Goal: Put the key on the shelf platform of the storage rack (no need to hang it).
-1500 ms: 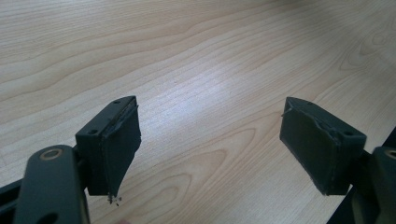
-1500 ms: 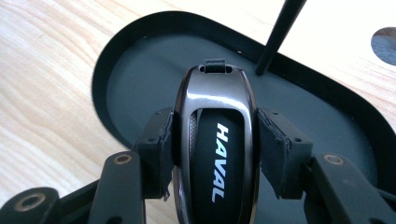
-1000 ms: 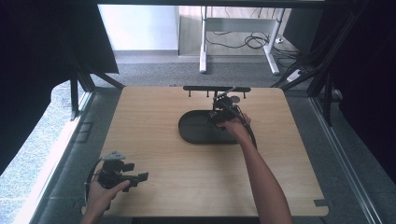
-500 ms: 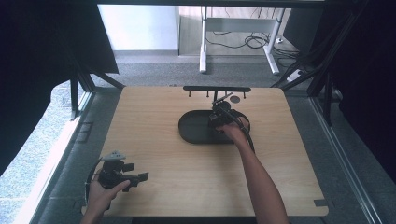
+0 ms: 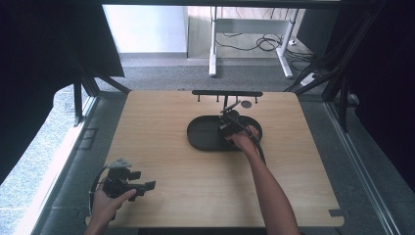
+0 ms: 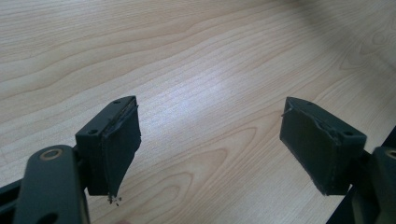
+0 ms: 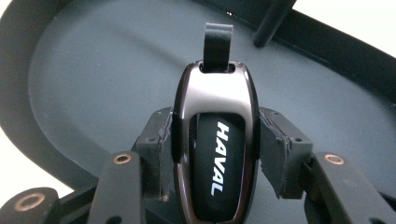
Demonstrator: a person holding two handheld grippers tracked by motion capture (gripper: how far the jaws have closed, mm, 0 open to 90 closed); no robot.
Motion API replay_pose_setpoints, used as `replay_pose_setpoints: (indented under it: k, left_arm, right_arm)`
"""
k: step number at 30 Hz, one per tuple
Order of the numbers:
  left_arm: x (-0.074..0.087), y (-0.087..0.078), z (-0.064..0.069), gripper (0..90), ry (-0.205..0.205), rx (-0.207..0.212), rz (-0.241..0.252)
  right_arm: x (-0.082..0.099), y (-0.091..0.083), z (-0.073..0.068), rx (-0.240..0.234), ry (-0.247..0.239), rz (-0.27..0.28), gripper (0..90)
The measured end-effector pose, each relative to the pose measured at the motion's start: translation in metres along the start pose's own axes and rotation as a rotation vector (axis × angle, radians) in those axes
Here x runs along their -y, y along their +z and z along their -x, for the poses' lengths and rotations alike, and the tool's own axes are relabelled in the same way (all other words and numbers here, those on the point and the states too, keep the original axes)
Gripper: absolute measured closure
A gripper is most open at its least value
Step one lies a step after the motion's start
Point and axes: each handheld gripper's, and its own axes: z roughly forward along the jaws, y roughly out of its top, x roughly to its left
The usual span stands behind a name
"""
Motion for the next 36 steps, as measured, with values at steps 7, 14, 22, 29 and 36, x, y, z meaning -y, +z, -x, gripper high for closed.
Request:
replay_pose_setpoints:
  k: [7,14,22,29,36]
  left_arm:
    - [0.000,0.000,0.000,20.5,0.001,0.000,0.000]
    - [0.000,0.001,0.000,20.5,0.001,0.000,-0.005]
    - [0.000,0.002,0.001,20.5,0.003,0.000,-0.008]
    - [0.000,0.002,0.001,20.5,0.005,-0.001,-0.006]
    - [0.000,0.003,0.003,20.5,0.009,-0.004,-0.005]
  right_arm:
    - [0.004,0.014,0.003,0.017,0.005,-0.039,48.6]
    - [0.009,0.021,0.004,0.024,0.010,-0.039,47.1]
    - [0.007,0.007,-0.003,0.047,-0.022,0.010,37.6]
    - [0.011,-0.016,-0.014,0.015,-0.086,0.055,36.4]
    - [0.027,-0.045,-0.023,-0.042,-0.137,0.107,36.0]
